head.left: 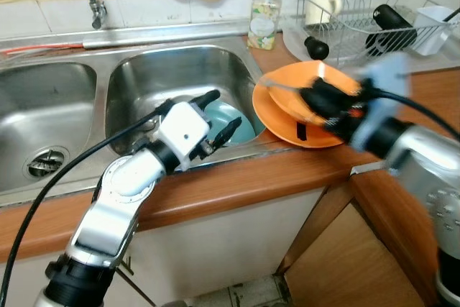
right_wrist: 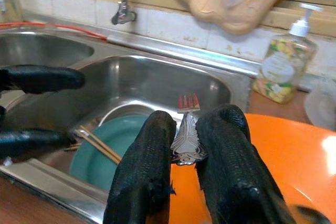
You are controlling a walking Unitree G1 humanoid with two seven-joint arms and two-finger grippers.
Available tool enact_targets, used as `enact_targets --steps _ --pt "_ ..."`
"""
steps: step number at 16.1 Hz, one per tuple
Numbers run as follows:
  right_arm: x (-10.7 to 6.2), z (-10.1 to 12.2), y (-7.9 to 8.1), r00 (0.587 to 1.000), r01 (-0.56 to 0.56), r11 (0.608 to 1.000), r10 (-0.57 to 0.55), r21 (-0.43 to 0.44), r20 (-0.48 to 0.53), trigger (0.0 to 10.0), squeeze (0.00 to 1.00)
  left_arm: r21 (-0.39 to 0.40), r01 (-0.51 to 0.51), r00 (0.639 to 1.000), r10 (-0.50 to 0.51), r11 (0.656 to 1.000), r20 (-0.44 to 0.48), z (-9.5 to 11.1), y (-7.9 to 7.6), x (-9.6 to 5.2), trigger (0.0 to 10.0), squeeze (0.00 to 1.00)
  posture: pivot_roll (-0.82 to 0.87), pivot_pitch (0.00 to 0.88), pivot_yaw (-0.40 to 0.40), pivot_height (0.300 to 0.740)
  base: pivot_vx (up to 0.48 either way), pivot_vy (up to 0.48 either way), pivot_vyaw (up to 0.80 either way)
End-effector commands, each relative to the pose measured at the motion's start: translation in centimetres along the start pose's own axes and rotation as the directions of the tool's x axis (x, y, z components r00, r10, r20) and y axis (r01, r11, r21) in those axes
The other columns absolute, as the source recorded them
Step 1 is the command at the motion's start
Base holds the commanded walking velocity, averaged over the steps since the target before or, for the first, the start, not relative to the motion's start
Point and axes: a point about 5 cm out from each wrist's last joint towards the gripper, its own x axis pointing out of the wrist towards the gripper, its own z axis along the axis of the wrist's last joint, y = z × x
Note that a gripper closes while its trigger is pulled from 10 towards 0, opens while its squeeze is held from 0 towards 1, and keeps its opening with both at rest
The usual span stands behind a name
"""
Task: Kitchen organization
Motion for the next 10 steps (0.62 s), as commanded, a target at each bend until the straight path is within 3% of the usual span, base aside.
enact_targets --steps 1,3,9,10 --pt "0.4 0.2 0.6 1.0 -0.021 1.0 0.021 -0.015 0.006 0.0 0.0 0.056 0.02 1.0 -0.02 0.998 0.006 0.2 0.2 0.4 10.0 0.0 -0.04 0.0 -0.001 0.74 0.0 0.0 0.0" --pt "1.3 0.3 1.7 0.998 -0.064 0.998 0.064 -0.017 0.012 0.0 0.0 0.115 0.054 0.998 -0.056 0.992 0.014 0.4 0.1 1.0 10.0 0.0 -0.04 0.0 0.0 0.74 0.0 0.0 0.0" --pt "2.5 0.5 3.1 0.993 -0.119 0.993 0.119 -0.014 0.015 0.0 0.0 0.186 0.083 0.995 -0.09 0.979 0.031 0.6 0.3 2.5 10.0 0.0 -0.04 0.0 0.007 0.74 0.0 0.0 0.0" --pt "2.6 0.5 3.3 0.992 -0.124 0.992 0.124 -0.013 0.016 0.0 0.0 0.193 0.083 0.996 -0.09 0.978 0.029 0.5 0.4 2.6 9.4 0.0 -0.04 0.0 0.011 0.74 0.0 0.0 0.0"
